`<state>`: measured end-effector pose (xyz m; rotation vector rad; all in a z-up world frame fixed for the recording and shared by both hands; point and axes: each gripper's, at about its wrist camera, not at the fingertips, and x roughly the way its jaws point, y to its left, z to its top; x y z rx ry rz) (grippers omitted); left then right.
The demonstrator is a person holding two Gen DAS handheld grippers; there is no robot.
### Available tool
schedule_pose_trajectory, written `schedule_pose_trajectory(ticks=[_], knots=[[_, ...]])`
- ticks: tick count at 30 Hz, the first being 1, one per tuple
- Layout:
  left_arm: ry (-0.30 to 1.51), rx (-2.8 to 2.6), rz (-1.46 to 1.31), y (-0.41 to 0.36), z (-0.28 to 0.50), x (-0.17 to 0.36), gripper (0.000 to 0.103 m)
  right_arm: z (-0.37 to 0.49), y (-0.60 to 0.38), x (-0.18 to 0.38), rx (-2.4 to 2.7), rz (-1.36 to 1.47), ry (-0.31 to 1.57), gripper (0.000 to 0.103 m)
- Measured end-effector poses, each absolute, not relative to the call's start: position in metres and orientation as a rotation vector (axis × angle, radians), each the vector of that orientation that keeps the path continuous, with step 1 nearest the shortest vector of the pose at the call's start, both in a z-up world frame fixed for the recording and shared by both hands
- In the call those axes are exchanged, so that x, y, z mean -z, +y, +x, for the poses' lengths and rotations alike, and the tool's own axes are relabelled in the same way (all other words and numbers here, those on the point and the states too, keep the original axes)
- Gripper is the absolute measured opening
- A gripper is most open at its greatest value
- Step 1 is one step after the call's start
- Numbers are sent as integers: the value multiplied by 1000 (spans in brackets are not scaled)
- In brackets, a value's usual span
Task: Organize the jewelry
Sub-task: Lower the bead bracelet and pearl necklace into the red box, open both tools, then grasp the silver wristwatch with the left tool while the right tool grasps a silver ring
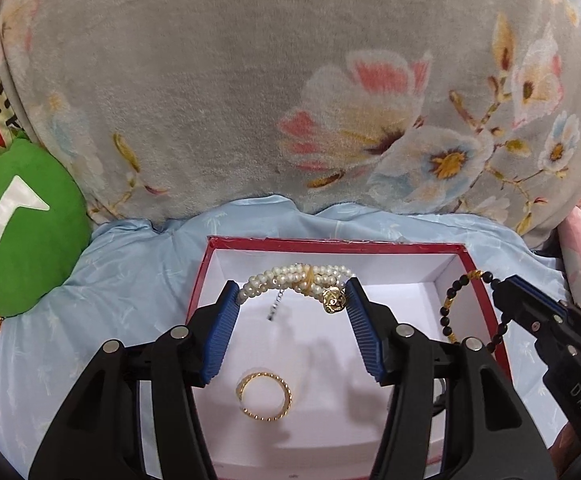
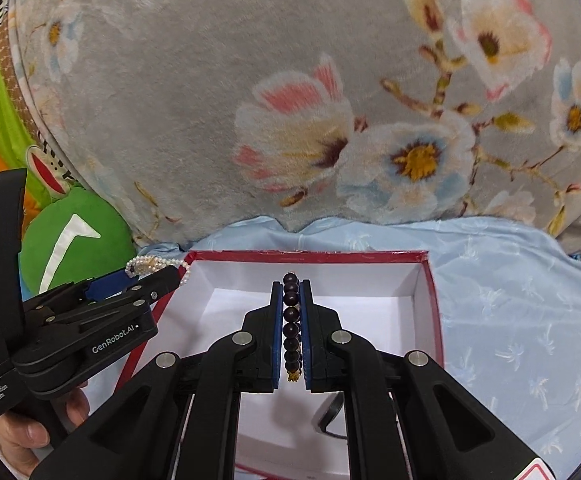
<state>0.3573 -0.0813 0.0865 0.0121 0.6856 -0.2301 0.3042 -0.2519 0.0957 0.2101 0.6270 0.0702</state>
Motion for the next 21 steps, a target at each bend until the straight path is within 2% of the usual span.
schedule_pose_trajectory(ticks=[1,2,3,5,6,7,13,21], knots=[[696,234,13,-83,364,-82,56,311,-253,-91,-71,216,639,7],[710,237,11,-84,369,-78,58,316,-255,-88,-69,223,639,12],[720,238,8,-85,374,-74,59,318,-256,-85,-61,226,638,22],[730,212,4,-85,382,-68,76,321,-258,-83,-28,227,624,37],[727,203,1,-85,383,-67,81,321,-259,-82,-21,228,618,40],[723,192,-2,-84,384,-66,83,320,-260,-82,-20,231,616,40],[707,175,-22,-68,369,-70,84,290,-259,-85,-10,219,600,43],[720,155,-20,-35,312,-70,84,214,-245,-79,6,177,600,46]])
